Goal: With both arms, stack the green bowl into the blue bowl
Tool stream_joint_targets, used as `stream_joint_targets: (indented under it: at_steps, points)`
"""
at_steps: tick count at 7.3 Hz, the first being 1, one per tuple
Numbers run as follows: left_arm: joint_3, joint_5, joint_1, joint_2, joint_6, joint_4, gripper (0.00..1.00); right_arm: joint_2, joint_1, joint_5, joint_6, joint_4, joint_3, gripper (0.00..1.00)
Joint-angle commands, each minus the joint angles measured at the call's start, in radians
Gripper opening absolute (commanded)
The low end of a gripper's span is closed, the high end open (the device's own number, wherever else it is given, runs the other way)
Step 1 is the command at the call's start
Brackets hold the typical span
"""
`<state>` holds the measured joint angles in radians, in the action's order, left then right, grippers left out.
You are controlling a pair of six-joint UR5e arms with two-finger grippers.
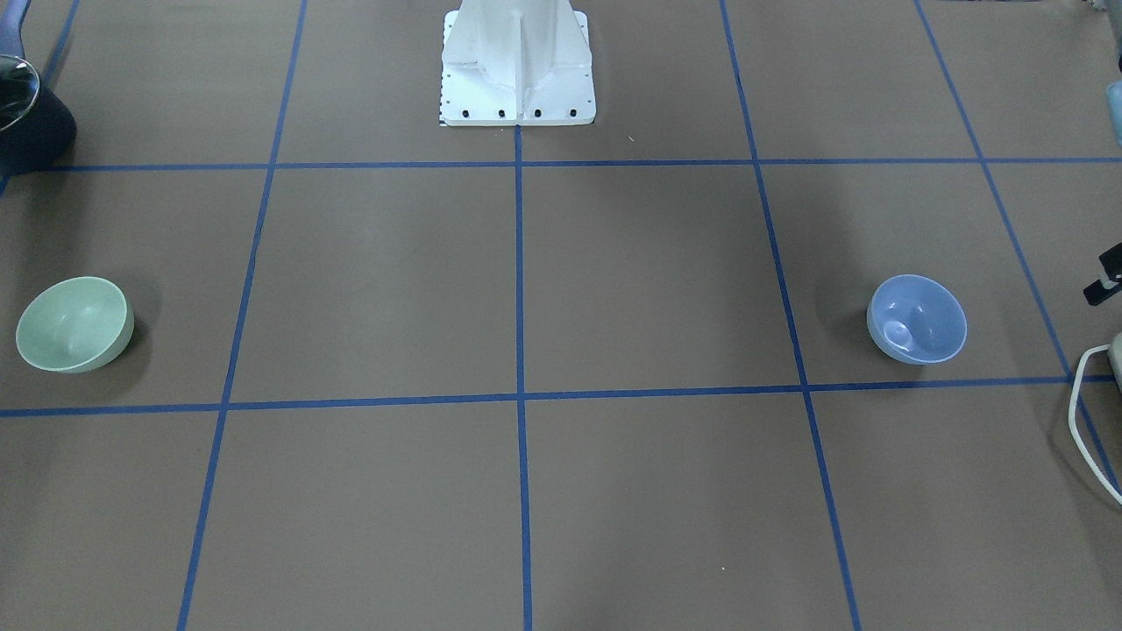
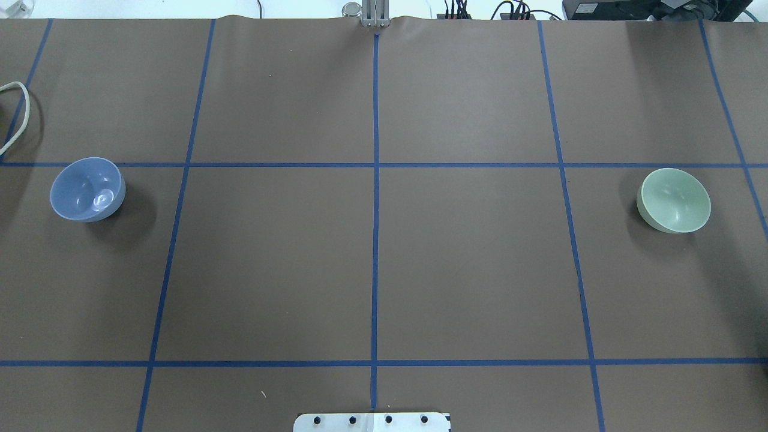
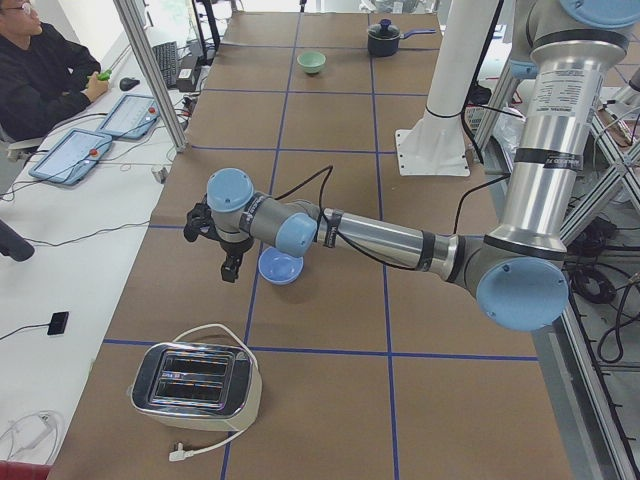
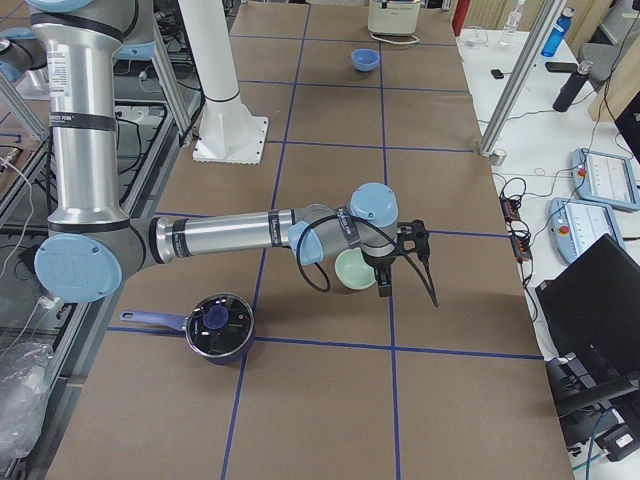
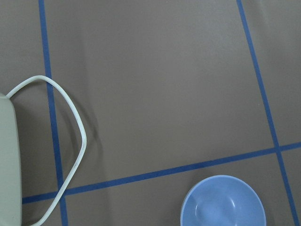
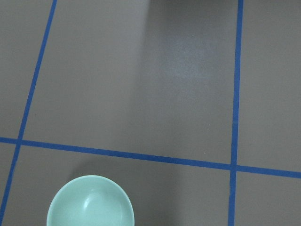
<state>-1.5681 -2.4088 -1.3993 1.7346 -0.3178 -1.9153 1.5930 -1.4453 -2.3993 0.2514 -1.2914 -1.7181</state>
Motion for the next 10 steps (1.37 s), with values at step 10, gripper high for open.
stream_joint_targets:
  at_steps: [10]
  points:
    - [0.148, 0.18, 0.293, -0.053, -0.218, -0.373, 0.97, -0.025, 0.125, 0.068, 0.062, 0.0, -0.009, 1.0]
